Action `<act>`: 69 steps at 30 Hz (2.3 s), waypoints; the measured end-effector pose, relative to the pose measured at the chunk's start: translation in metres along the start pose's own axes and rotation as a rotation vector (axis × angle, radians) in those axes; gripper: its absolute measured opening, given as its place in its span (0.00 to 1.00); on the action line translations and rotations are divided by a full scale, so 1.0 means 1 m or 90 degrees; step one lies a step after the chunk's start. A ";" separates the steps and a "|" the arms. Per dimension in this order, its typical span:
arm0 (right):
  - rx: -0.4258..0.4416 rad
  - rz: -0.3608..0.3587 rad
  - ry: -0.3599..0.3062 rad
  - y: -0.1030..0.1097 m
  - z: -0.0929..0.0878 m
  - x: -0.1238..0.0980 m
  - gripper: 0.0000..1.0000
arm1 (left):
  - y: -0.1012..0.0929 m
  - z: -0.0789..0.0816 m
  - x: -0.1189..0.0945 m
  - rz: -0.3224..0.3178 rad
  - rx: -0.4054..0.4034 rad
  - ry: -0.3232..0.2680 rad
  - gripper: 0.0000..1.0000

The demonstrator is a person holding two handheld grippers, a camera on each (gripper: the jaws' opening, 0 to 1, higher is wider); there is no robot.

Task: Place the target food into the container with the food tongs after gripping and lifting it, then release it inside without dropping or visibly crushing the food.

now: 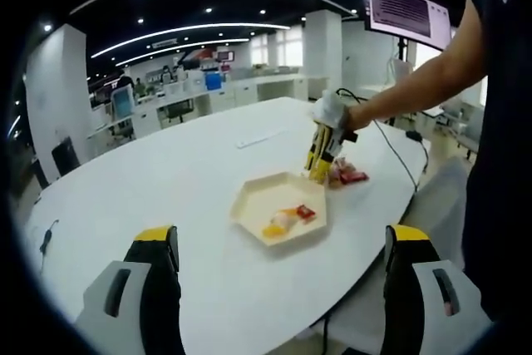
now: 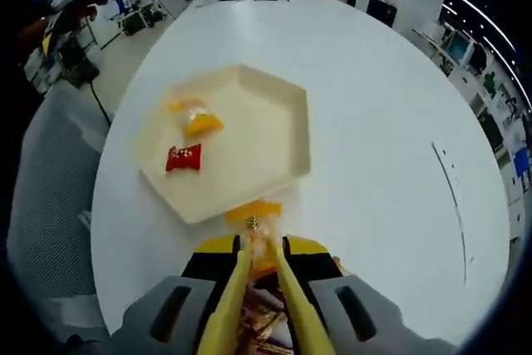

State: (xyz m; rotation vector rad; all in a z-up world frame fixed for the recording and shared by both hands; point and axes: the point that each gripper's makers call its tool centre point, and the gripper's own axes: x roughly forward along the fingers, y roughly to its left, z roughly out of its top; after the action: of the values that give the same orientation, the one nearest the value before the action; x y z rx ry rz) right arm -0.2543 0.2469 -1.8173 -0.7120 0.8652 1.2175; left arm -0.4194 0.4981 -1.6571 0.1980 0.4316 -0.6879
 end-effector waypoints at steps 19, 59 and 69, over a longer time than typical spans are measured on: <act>0.090 -0.039 -0.007 -0.010 0.004 -0.047 0.20 | -0.002 0.006 0.013 -0.036 0.001 -0.028 0.99; 0.094 -0.065 -0.055 -0.009 0.074 -0.072 0.19 | 0.003 0.017 0.007 -0.037 0.019 -0.055 0.99; 0.072 -0.059 -0.066 -0.003 0.105 -0.065 0.19 | 0.006 0.018 0.002 -0.029 0.019 -0.060 0.99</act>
State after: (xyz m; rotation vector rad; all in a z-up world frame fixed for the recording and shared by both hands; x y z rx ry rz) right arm -0.2401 0.3031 -1.7082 -0.5864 0.8004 1.1035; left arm -0.4084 0.4956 -1.6418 0.1838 0.3362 -0.7463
